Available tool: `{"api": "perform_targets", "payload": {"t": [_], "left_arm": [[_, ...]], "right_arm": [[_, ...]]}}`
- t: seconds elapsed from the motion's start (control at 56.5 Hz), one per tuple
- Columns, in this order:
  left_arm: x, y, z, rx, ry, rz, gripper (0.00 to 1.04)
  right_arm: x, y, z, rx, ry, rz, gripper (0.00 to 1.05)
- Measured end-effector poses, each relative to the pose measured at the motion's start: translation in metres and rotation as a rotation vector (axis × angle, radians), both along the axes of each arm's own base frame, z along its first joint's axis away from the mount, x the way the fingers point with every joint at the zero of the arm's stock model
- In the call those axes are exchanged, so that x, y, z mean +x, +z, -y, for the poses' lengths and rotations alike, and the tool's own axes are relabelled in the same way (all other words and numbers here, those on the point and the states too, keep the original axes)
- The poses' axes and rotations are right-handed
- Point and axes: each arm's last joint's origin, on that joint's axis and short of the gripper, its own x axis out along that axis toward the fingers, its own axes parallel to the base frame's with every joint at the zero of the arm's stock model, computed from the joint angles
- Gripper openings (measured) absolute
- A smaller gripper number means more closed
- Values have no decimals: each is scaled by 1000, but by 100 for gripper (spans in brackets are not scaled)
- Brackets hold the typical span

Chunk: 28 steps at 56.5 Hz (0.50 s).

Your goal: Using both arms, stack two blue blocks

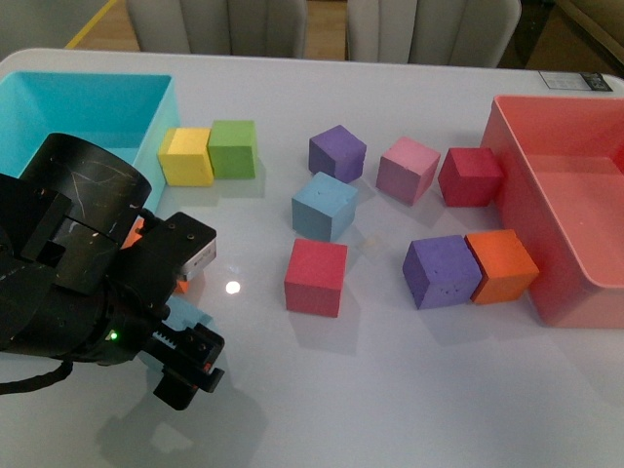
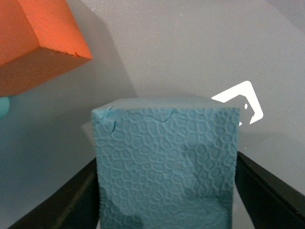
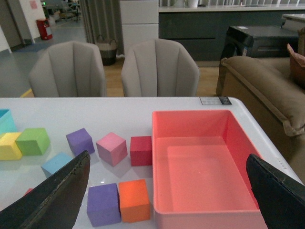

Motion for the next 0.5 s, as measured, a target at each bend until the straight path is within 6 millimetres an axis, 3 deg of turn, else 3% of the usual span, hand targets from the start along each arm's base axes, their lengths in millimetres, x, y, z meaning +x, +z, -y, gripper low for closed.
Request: {"api": "perform_targets", "payload": {"t": [0.142, 0.336, 0.496], "left_arm": [[-1, 0, 1, 4, -4, -2, 51], [-14, 7, -2, 6, -2, -6, 44], [-26, 34, -6, -7, 5, 21, 41]], "right_arm": [[0, 0, 0, 0, 0, 0, 96], [0, 0, 0, 0, 0, 0, 96], [0, 0, 0, 0, 0, 0, 96]]}}
